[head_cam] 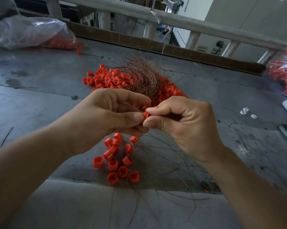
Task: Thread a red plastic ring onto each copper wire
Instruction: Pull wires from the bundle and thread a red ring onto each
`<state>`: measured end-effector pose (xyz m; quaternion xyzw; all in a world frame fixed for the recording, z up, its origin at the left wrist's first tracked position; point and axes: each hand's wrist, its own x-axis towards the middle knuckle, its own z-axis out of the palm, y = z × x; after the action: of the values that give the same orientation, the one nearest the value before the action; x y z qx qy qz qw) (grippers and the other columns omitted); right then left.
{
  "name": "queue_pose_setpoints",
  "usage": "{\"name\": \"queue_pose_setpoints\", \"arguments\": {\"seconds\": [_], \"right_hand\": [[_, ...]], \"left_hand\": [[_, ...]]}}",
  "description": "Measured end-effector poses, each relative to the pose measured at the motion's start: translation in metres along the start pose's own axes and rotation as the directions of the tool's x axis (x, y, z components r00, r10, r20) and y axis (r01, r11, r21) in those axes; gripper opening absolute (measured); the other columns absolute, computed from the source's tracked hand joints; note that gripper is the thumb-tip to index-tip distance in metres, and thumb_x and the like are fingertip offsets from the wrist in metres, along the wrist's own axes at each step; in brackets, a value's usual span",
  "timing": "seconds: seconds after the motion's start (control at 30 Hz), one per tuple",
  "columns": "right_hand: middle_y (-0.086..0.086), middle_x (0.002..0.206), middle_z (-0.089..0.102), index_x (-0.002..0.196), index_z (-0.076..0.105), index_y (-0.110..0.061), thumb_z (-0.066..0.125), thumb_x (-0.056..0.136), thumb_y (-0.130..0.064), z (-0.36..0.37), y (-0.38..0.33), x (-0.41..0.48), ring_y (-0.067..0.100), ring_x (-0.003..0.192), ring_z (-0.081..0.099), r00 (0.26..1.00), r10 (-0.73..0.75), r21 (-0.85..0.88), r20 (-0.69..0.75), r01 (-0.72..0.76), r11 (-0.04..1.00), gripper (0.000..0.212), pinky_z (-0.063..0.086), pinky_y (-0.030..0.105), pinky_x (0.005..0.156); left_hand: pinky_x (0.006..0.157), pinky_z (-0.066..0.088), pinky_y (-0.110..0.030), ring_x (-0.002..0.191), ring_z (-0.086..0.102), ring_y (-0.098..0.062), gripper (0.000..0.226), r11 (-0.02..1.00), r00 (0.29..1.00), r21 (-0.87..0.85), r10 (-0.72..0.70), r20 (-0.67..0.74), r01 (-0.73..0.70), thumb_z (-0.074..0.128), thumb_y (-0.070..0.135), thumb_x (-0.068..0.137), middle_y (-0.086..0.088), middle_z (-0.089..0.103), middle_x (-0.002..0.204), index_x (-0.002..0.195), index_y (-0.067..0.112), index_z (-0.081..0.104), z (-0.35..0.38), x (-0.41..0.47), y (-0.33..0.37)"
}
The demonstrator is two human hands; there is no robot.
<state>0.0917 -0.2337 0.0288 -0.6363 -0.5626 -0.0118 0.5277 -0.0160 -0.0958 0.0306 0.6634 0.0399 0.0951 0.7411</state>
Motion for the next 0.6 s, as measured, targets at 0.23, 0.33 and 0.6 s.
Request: {"name": "queue_pose_setpoints", "arguments": {"seconds": [0.23, 0.33, 0.6], "right_hand": [[-0.01, 0.076, 0.06, 0.103, 0.061, -0.022, 0.07, 0.066, -0.023, -0.003, -0.003, 0.001, 0.003, 0.074, 0.058, 0.991, 0.062, -0.012, 0.119, -0.061, 0.998, 0.039, 0.048, 0.015, 0.07], [-0.001, 0.078, 0.06, 0.101, 0.065, -0.016, 0.068, 0.07, -0.022, -0.005, -0.005, 0.004, 0.003, 0.077, 0.056, 0.975, 0.047, -0.061, 0.219, -0.035, 0.998, 0.032, 0.044, 0.014, 0.072], [-0.016, 0.08, 0.043, 0.082, 0.062, -0.005, 0.058, 0.083, -0.018, 0.001, 0.002, 0.0, -0.002, 0.072, 0.048, 0.969, 0.047, -0.206, 0.241, 0.004, 0.978, 0.014, 0.043, 0.016, 0.065]], "left_hand": [[0.057, 0.054, -0.02, 0.068, 0.069, -0.019, 0.045, 1.0, 0.996, -0.018, -0.014, 0.087, 0.015, 0.069, 0.019, 0.055, -0.012, 0.072, 0.08, 0.099, 0.022, 0.069, -0.003, -0.002, 0.0], [0.056, 0.054, -0.022, 0.069, 0.07, -0.022, 0.048, 0.999, 0.995, -0.022, -0.037, 0.092, 0.04, 0.076, 0.018, 0.056, -0.018, 0.07, 0.084, 0.103, 0.02, 0.068, -0.005, 0.0, -0.002], [0.062, 0.055, -0.023, 0.071, 0.071, -0.02, 0.068, 0.987, 0.99, 0.115, 0.105, 0.092, -0.115, 0.079, 0.041, 0.059, -0.009, 0.072, 0.081, 0.12, 0.025, 0.054, 0.004, -0.003, -0.007]]}}
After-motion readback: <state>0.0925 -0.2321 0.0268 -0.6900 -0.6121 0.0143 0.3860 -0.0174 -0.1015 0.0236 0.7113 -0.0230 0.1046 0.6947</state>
